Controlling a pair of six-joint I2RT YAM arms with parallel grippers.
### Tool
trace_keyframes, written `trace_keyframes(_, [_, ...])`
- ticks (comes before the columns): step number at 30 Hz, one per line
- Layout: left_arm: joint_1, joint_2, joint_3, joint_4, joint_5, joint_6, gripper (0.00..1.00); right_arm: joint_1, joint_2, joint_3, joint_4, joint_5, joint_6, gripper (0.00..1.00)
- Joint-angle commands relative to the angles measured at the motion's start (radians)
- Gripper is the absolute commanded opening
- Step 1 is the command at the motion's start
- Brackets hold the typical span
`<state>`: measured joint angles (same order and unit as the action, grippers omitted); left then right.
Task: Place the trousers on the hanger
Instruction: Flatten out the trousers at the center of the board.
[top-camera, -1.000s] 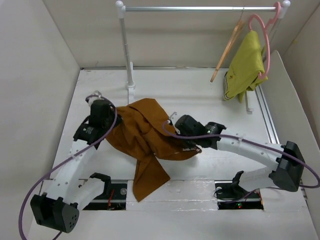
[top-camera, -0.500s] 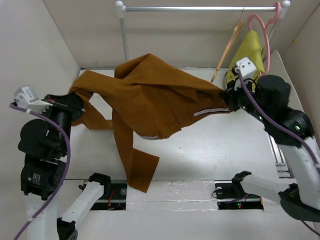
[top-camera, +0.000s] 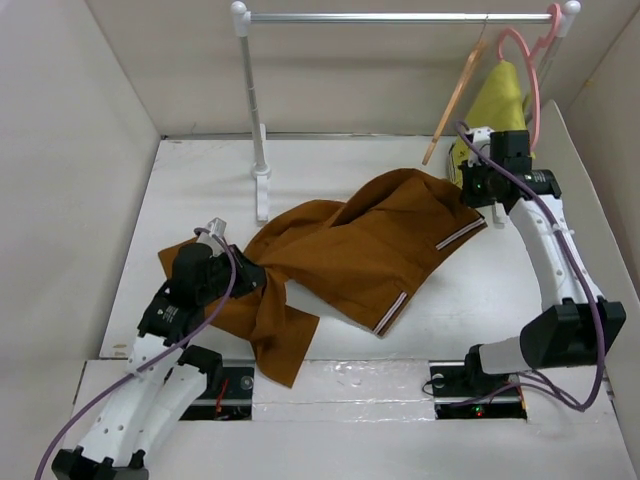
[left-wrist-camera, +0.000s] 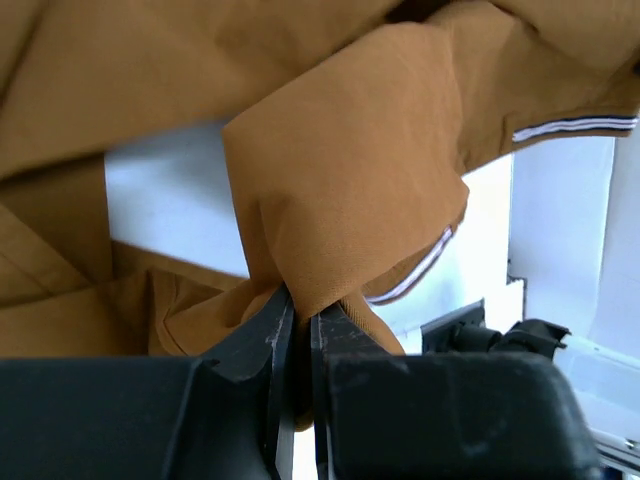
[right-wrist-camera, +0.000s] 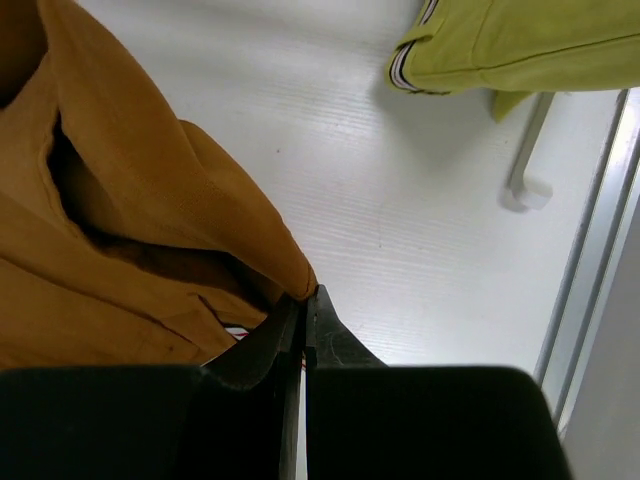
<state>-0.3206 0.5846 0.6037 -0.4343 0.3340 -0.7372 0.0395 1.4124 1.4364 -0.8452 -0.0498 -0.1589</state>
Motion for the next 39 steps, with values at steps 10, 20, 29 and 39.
trace_keyframes(10, [-0.031,0.152,0.314,0.121,-0.106,0.092,0.0,-0.127,-0.178,-0.182,0.152,-0.025,-0.027,0.0])
trace_keyframes(20, [-0.031,0.224,0.145,0.215,-0.104,0.056,0.0,0.113,-0.133,-0.112,0.098,0.043,-0.036,0.79])
trace_keyframes(29, [-0.031,0.337,0.177,0.203,-0.213,0.078,0.0,0.525,-0.507,-0.658,0.127,0.084,0.267,0.02])
trace_keyframes(39, [-0.041,0.297,-0.016,0.123,-0.096,0.084,0.0,0.243,-0.35,-0.869,0.435,-0.154,0.317,0.88])
